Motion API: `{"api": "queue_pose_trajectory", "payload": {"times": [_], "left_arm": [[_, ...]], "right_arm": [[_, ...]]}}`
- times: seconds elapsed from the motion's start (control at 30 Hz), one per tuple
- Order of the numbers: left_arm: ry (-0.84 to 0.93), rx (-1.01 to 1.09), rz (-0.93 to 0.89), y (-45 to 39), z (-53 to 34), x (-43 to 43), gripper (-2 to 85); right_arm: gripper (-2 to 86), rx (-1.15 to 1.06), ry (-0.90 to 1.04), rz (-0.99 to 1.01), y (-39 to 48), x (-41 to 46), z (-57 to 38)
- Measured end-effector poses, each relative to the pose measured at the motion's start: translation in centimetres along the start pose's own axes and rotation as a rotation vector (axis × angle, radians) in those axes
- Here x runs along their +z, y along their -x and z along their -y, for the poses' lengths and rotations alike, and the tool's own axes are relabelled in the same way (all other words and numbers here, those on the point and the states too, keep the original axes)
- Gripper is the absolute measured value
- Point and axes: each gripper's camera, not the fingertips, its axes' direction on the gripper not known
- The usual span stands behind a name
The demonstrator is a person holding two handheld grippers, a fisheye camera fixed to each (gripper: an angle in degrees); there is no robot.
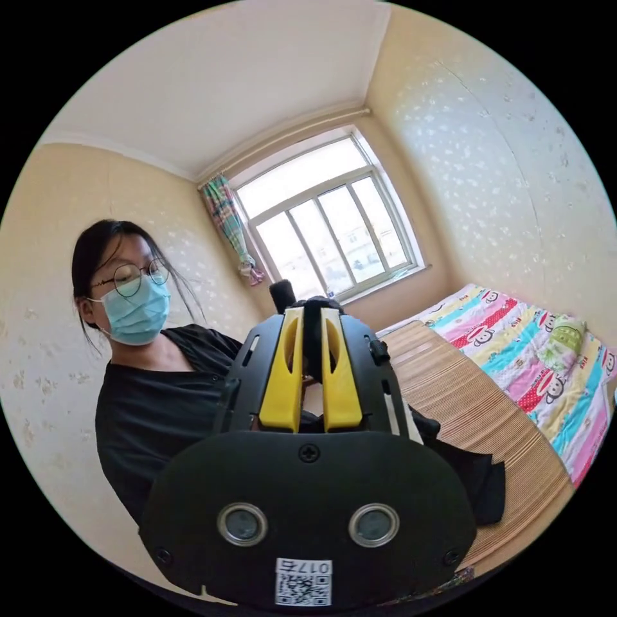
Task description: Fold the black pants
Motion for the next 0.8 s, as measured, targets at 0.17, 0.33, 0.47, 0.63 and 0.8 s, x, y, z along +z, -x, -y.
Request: {"api": "queue_pose_trajectory", "payload": {"times": [0.17, 0.33, 0.47, 0.63, 0.8], "left_arm": [[-0.109, -0.07, -0.027, 1.2, 2.0, -5.7, -0.6], [-0.201, 0.0, 0.019, -0.5, 6.3, -10.9, -0.7], [-0.271, 0.032, -0.001, -1.2, 9.4, -14.3, -0.7], [-0.345, -0.002, -0.036, -1.1, 12.9, -18.4, -0.6], [-0.423, -0.035, 0.026, -0.4, 14.4, -23.4, -0.5]], "right_arm": [[2.3, 0.054, -0.167, -0.278, 3.8, -2.5, -7.1], [10.3, 0.251, -0.079, -0.57, 1.3, 0.6, -15.2], [19.5, 0.245, 0.117, -0.633, -1.2, 8.4, -20.4], [24.1, 0.01, -0.025, -0.41, 2.1, 13.9, -19.0], [6.8, -0.327, -0.08, -0.182, 7.7, 13.3, -11.6]]}}
